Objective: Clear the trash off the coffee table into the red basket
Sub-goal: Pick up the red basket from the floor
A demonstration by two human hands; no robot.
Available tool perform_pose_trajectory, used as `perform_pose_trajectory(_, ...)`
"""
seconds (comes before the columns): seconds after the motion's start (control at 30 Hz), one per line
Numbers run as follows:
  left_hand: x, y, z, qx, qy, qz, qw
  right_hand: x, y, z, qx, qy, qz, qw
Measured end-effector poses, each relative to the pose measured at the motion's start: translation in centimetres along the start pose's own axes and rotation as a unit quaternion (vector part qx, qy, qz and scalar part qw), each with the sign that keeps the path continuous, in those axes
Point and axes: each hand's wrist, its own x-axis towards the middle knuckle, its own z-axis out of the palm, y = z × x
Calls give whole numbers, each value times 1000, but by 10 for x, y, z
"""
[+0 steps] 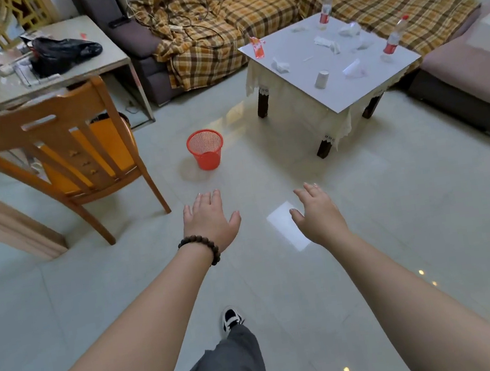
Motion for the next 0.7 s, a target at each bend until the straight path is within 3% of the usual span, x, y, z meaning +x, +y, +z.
perform_pose_trajectory(0.27, 136, -37, -44, -27, -7, -13, 1000, 135, -63, -5, -13, -8, 1, 1000)
perform_pose_trajectory(0.7, 306, -69, -45, -31, -41, -49, 997, 315, -89, 16, -48, -53, -14, 997)
